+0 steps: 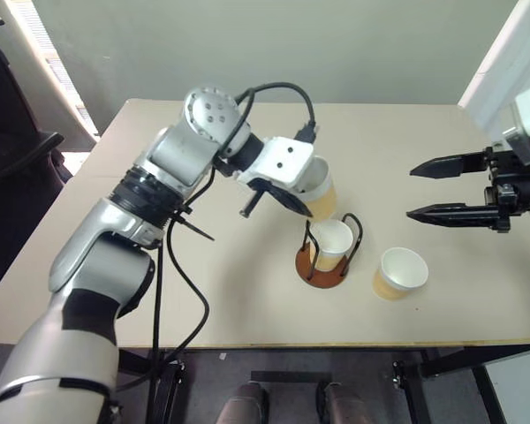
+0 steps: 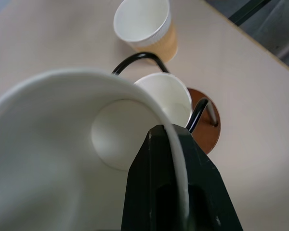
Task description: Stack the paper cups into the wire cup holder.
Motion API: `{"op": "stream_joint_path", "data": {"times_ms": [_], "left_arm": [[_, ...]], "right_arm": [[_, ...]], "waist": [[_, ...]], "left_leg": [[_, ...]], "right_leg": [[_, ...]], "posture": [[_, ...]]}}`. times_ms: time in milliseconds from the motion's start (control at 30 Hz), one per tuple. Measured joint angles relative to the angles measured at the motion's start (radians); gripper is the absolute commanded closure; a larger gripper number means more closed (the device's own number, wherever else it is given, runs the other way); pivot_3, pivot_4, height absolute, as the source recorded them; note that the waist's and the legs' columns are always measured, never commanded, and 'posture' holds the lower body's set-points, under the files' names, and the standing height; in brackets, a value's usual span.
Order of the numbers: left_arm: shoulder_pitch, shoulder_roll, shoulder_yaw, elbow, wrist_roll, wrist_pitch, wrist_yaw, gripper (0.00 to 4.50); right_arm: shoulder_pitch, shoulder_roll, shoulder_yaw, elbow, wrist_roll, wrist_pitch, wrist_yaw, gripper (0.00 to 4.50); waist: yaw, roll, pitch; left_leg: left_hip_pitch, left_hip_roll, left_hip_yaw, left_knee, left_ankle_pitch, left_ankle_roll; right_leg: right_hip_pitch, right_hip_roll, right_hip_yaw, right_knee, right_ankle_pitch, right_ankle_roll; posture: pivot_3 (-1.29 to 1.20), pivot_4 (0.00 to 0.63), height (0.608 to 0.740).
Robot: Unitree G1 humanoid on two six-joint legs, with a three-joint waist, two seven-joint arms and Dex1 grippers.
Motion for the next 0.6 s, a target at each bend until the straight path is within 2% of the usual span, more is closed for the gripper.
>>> {"op": "stream_joint_path", "data": {"times_ms": [167,600], "left_arm": [[-0.017,-0.034,-0.036,0.039,-0.006,-0.018,0.000,4.48],[-0.027,-0.044,-0.143,0.044,-0.037,-0.076,-0.001,4.48]], "right_arm": [[0.021,-0.001,-0.009,-0.008,0.006,0.000,-0.013,0.67],[0.069,-0.010,-0.052,-0.043,0.025,0.011,-0.047,0.67]], "waist": [[0.002,0.000,0.000],[0.005,0.000,0.000]], "left_leg": [[-0.001,0.000,0.001,0.006,-0.002,0.001],[-0.001,0.000,0.001,0.006,-0.005,0.000]], "right_leg": [[0.001,0.000,0.000,0.000,-0.001,0.002],[0.002,0.000,0.001,0.000,-0.002,0.004]], "posture": [[0.00,0.150,0.740],[0.00,0.150,0.740]]}}
